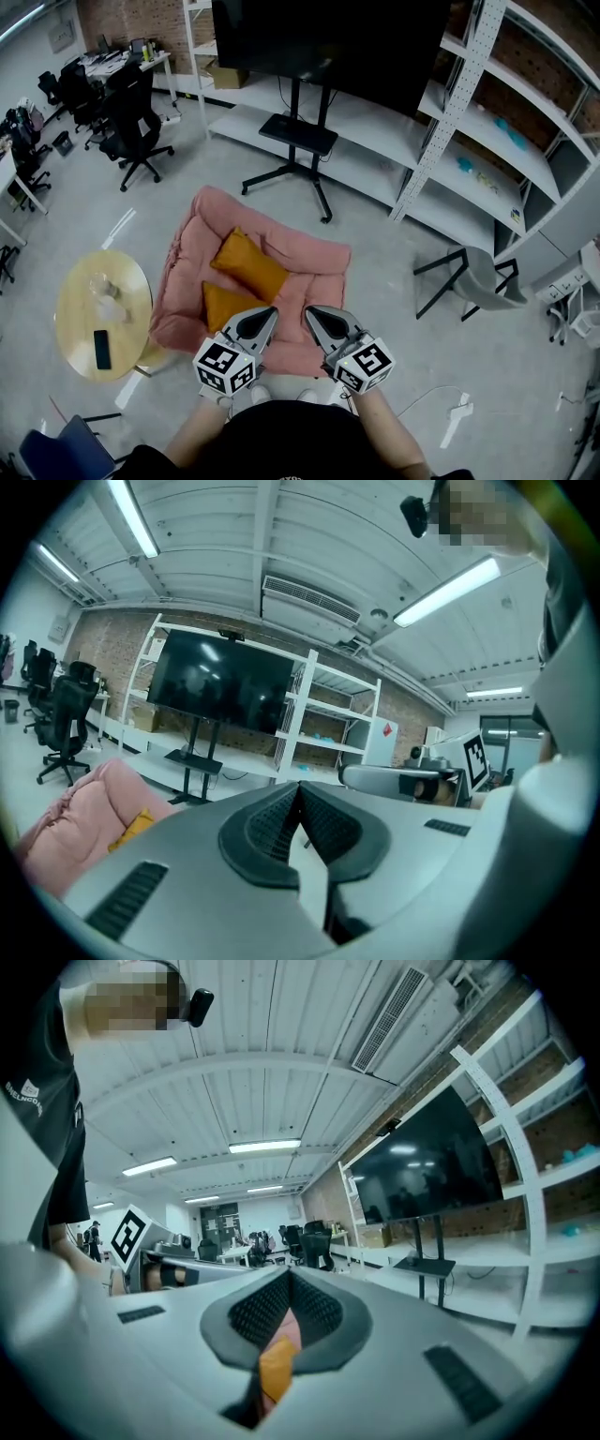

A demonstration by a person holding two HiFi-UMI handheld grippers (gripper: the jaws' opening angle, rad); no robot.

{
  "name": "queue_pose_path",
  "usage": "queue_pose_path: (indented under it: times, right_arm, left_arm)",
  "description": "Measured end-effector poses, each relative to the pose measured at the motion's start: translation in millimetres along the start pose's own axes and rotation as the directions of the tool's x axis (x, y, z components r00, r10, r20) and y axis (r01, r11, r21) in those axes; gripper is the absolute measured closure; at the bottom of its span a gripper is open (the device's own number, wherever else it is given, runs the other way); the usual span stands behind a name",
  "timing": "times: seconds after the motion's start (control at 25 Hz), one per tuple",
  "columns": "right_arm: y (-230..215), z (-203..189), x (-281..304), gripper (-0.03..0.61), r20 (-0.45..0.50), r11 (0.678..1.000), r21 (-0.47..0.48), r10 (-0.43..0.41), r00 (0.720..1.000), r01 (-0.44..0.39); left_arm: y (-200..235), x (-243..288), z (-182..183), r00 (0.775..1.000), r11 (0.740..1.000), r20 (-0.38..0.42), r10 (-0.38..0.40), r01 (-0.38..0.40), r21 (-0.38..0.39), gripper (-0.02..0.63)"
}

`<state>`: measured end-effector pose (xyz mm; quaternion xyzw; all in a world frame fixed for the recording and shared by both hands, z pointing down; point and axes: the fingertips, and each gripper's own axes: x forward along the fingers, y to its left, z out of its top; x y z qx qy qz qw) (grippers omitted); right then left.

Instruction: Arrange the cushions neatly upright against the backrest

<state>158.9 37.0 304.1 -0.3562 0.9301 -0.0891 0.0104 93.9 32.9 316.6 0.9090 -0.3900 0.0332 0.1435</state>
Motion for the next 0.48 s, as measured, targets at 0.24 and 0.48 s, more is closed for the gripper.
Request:
queue_pose_path:
  times: [0.24, 0.48]
  right_arm:
    - [-7.0, -3.7, -0.3, 0.571, -0.028, 0.998, 0.022, -0.053, 0.998, 0.053]
    - [-4.5, -6.4, 6.4, 0.571, -0.035, 0.998, 0.022, -0.061, 0.998, 0.062]
  left_arm:
    - [3.5, -3.9, -6.9, 1.0, 1.0, -0.015, 0.007, -0.007, -0.028, 0.6]
    - [8.2, -10.3, -8.1, 1.0, 1.0, -0.012, 0.006, -0.006, -0.022, 0.6]
